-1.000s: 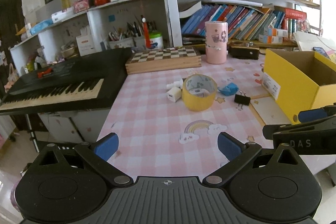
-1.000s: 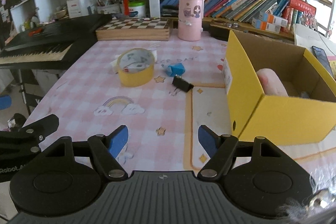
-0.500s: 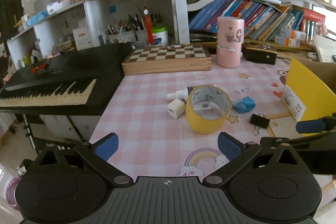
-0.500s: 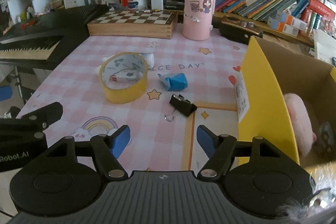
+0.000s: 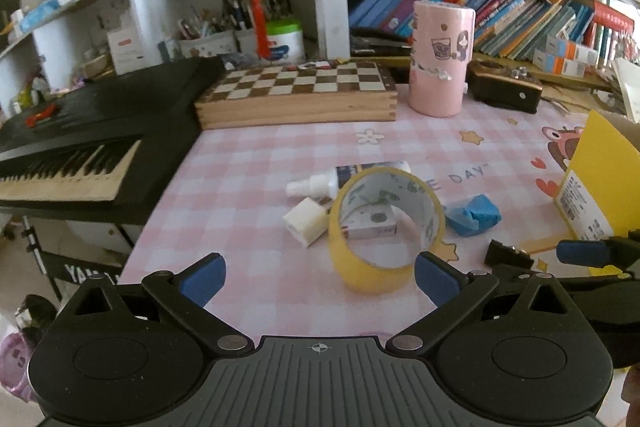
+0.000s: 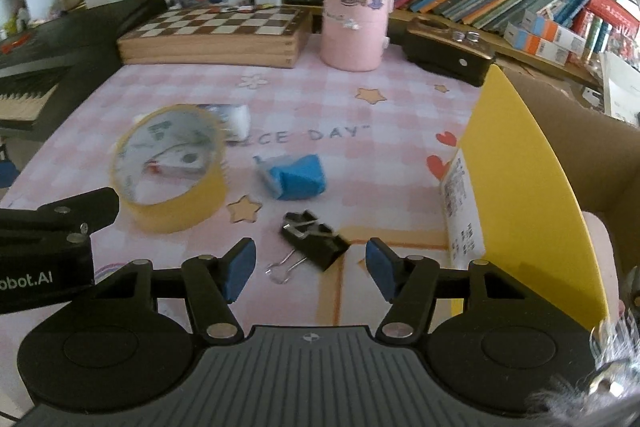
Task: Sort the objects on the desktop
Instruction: 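Grasp the black binder clip with the right gripper while the left gripper grasps the yellow tape roll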
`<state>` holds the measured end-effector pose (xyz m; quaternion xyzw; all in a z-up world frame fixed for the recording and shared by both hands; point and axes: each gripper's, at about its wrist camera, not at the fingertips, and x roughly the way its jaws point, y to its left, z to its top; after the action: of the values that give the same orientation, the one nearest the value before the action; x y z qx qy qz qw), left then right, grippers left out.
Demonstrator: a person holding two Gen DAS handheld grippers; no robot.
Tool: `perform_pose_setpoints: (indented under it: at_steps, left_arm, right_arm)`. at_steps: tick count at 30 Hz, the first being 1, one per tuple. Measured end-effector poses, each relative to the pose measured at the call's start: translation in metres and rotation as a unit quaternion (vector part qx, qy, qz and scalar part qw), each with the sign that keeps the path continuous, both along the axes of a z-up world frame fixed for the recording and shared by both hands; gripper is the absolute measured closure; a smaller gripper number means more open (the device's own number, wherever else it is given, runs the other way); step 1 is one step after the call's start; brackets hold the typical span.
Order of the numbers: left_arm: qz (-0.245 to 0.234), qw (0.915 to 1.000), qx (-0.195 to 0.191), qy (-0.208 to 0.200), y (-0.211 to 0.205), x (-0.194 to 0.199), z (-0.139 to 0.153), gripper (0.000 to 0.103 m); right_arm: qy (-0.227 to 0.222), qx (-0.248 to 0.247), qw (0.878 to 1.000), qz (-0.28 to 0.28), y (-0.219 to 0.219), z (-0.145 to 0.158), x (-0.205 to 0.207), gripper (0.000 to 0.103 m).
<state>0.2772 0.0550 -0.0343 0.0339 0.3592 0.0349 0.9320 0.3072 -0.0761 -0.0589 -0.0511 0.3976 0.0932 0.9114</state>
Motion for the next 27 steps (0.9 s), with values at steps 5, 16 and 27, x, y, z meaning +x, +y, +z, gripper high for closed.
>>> perform_pose_setpoints:
  at_steps: [5,16,27]
  left_arm:
    - [-0.023,0.9995,0.02,0.011,-0.012,0.018,-0.009,0.001]
    - [-0.053,0.9983,0.014,0.018,-0.021,0.051,-0.015,0.001]
    - [-0.088,0.9933,0.041,0.063,-0.033,0.07,-0.034,0.001]
  right_arm:
    - [0.008,0.008,1.0,-0.02,-0.01,-0.006,0.015,0.049]
    - [0.011,0.007,1.0,-0.006,-0.016,-0.004,0.017,0.037]
    - [0.021,-0.009,0.998,0.051,-0.005,-0.011,0.02,0.035]
